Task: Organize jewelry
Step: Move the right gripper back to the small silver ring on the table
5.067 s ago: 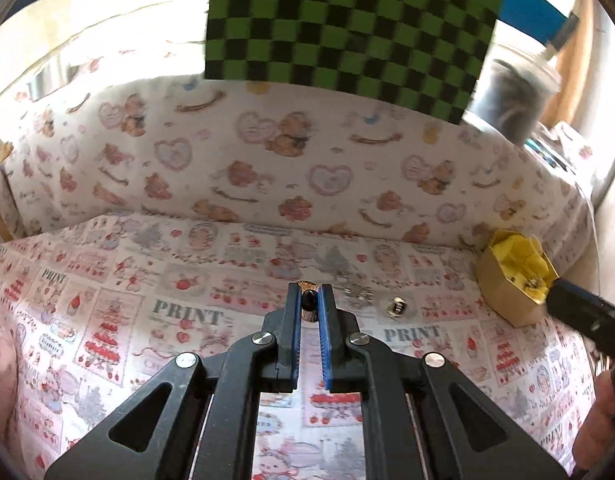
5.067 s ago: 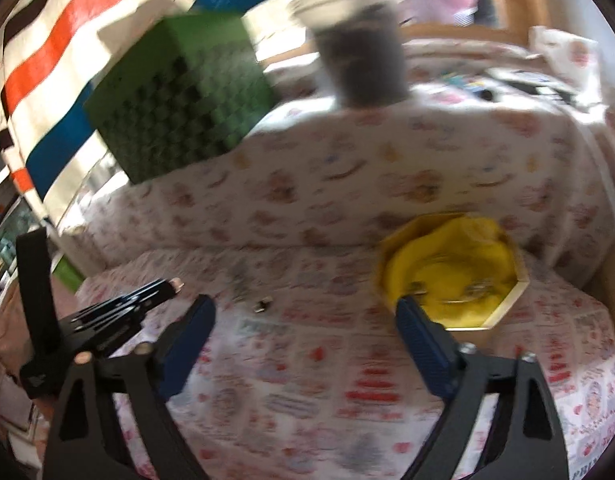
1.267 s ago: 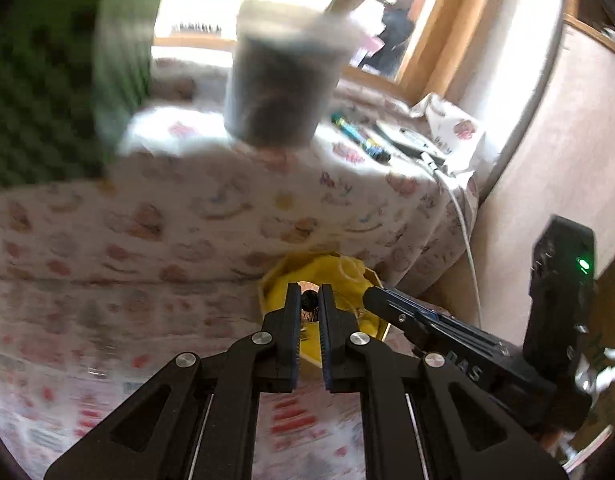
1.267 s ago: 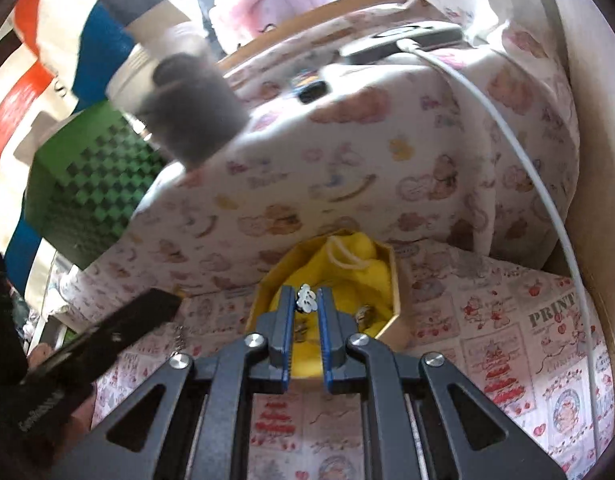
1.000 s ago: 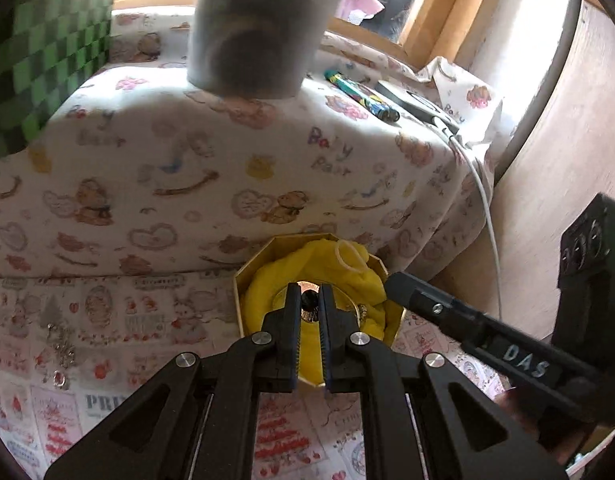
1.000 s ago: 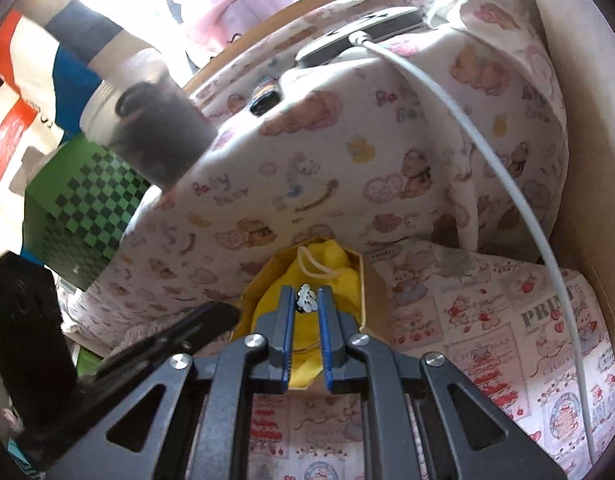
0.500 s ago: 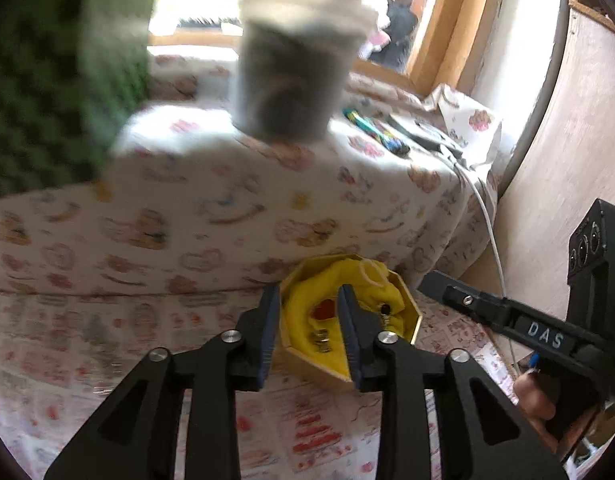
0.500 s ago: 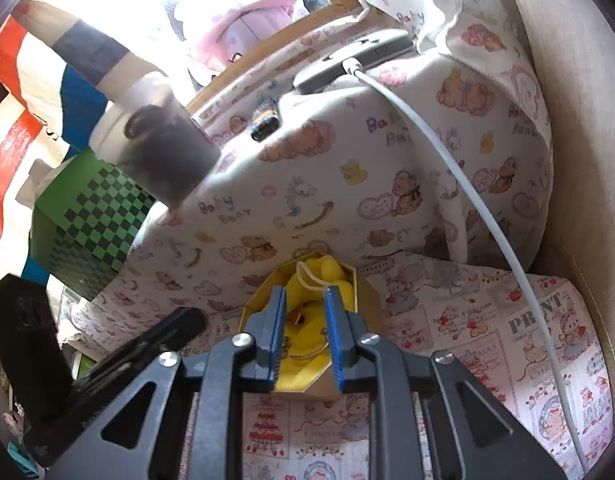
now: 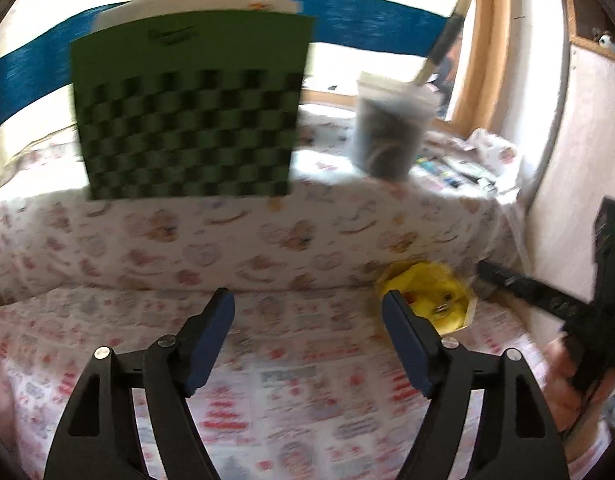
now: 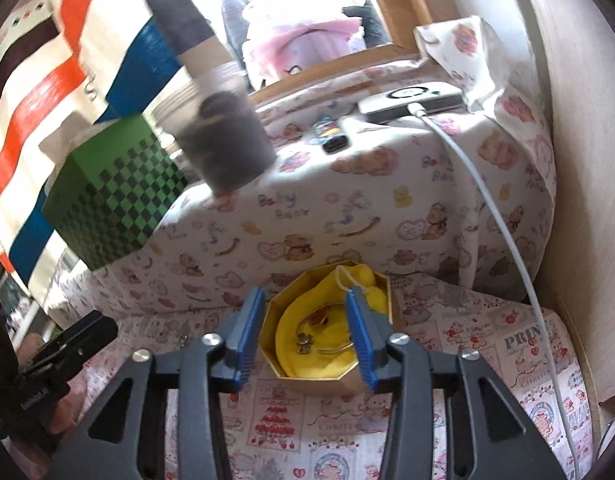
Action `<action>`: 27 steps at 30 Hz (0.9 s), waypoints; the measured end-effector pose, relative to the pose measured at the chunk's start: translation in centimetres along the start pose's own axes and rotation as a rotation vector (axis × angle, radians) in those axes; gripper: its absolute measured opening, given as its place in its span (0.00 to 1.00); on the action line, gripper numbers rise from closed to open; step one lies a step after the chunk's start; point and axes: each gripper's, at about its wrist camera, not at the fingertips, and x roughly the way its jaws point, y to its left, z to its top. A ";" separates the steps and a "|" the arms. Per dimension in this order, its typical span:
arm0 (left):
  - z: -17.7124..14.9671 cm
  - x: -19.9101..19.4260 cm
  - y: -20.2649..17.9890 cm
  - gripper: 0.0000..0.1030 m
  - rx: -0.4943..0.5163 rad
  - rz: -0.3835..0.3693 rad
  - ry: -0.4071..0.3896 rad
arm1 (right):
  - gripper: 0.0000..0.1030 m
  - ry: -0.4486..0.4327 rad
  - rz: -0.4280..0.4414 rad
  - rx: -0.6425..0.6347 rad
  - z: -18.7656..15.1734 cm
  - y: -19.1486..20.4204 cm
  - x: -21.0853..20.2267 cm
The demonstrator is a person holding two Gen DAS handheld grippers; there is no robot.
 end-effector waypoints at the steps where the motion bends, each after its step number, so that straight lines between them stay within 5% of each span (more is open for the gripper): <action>1: -0.5 -0.1 0.7 0.74 0.003 0.030 -0.007 | 0.43 0.000 -0.007 -0.015 -0.2 0.4 0.2; 9: -3.8 0.7 5.8 0.84 -0.078 0.084 0.043 | 0.64 -0.004 -0.038 -0.116 -2.3 3.5 1.2; 13: -4.3 1.0 7.7 0.89 -0.136 0.096 0.048 | 0.87 -0.023 -0.020 -0.100 -3.2 4.1 1.9; 20: -5.1 1.1 8.3 0.93 -0.088 0.197 0.013 | 0.93 -0.041 -0.067 -0.130 -4.4 5.2 2.4; 27: -5.4 2.0 10.2 0.94 -0.142 0.150 0.011 | 0.99 -0.038 -0.076 -0.191 -5.5 6.1 3.1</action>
